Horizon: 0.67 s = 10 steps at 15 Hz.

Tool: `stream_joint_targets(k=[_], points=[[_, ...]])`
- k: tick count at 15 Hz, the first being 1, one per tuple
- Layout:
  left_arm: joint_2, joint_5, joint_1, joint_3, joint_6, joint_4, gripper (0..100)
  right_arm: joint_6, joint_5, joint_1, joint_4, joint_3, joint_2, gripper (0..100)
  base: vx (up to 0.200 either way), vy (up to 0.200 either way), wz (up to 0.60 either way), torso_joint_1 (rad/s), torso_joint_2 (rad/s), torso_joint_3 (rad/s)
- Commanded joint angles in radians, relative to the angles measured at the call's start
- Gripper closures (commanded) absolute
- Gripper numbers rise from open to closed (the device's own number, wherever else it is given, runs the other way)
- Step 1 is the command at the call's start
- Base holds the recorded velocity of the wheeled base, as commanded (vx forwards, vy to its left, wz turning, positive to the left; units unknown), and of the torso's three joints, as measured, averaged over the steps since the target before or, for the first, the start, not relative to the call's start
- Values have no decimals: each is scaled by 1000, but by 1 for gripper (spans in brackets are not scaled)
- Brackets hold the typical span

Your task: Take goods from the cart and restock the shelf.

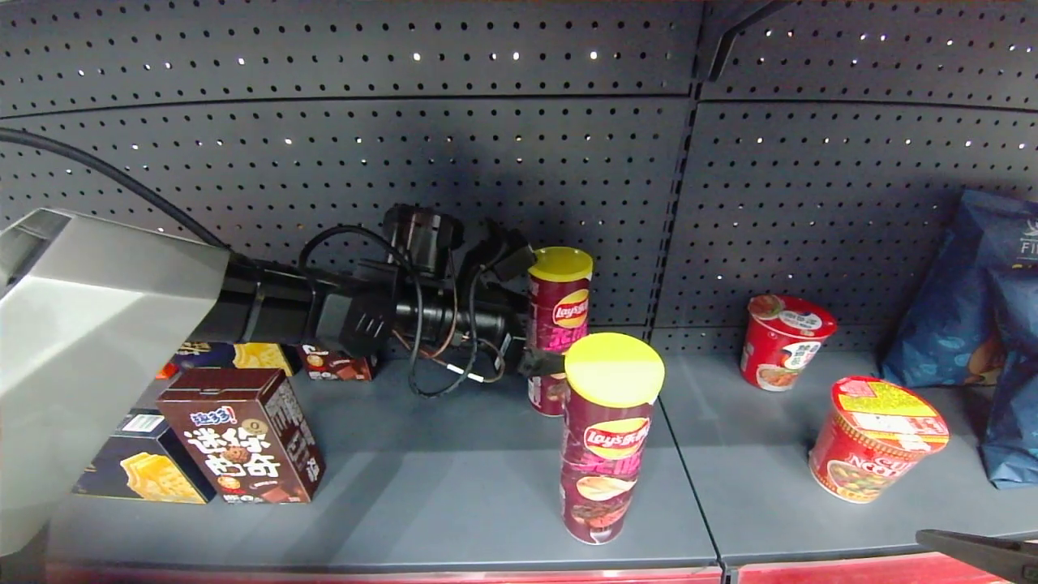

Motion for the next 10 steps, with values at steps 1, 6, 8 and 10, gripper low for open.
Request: stream_joint_targets(k=[1,6,8,10], points=[[-77,4,10,100,-5,-52,0,4,0,-1,1,3,16,0,0,0,0,0,0,0],[-238,15,79,301,-14,-169,0,16,-6,-7,5,44,12,0,0,0,0,0,0,0],[-303,23,108,301,-15,-164,0,16,-5,-8,4,30,42,0,0,0,0,0,0,0],[-356,35,116,318,-15,-160,0,16,0,-8,-1,-14,115,0,0,0,0,0,0,0]])
